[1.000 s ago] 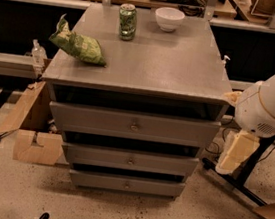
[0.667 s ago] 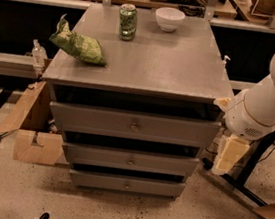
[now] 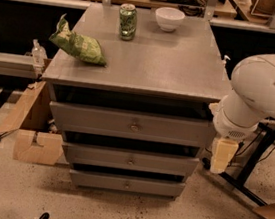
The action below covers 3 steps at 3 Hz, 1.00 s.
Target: Open top drawer
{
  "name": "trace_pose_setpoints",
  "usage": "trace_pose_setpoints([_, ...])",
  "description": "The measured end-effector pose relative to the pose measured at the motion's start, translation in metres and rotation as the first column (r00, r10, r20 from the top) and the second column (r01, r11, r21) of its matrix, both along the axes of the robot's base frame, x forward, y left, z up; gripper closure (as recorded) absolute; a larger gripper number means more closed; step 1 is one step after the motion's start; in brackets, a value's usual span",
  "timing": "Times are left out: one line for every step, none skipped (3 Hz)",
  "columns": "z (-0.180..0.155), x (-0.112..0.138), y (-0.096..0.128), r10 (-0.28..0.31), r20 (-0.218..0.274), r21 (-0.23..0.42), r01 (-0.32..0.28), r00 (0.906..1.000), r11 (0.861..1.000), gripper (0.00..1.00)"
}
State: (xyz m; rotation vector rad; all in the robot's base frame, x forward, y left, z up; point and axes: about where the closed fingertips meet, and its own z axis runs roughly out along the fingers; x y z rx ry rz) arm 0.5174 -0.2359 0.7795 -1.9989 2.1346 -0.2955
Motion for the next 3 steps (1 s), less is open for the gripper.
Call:
trace_pose_setpoints([-0.003, 0.005, -0.003, 0.004, 0.003, -0.032, -0.004, 1.0, 0.999, 0.0])
trace_pose_setpoints([-0.013, 0.011, 0.003, 0.018, -0.013, -0.028, -0.019, 0.9997, 0.999, 0.0])
trace_pose_setpoints([-0.04, 0.023, 0.008, 0.019, -0.036, 0.002, -0.019, 0.9992, 1.0, 0.0])
